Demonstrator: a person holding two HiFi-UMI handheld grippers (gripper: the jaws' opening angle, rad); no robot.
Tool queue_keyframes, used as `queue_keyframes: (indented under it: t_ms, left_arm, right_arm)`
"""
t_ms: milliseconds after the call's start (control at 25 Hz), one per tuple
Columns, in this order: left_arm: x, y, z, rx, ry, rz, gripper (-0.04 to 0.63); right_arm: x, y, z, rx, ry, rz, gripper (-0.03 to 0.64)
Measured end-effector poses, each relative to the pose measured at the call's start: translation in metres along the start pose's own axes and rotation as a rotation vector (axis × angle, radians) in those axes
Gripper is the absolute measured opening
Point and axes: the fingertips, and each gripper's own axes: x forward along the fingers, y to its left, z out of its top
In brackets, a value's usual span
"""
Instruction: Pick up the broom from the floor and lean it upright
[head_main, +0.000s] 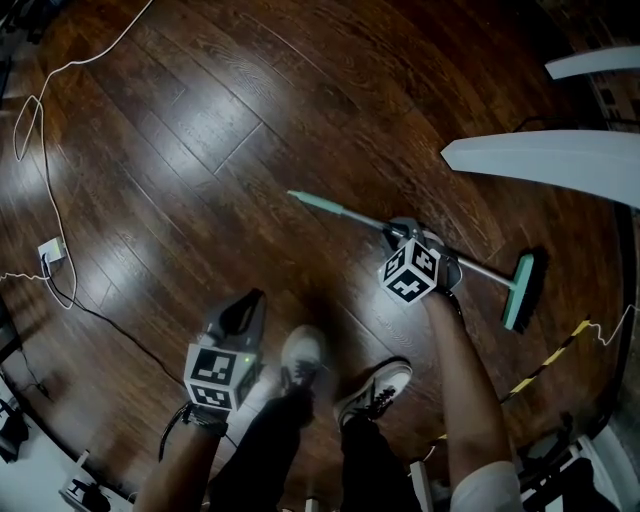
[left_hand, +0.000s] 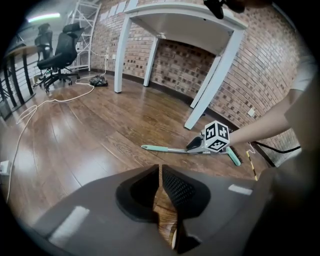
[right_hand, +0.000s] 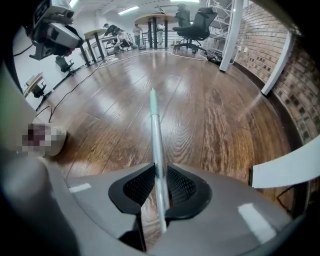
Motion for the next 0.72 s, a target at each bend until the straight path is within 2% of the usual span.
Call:
queue_keyframes:
  t_ms: [360, 720]
  left_arm:
    - [0.005, -0.006, -0.011, -0.004, 0.019, -0.01, 0.021]
    - [0.006, -0.008, -0.012, 0.012, 0.019, -0.017, 0.021]
  right_arm:
    - [0.01, 0.005, 0.012, 0.013, -0.008, 0.063, 0.114]
    - [0.022, 0.006, 0.012, -0.071, 0.037, 0.052, 0.094]
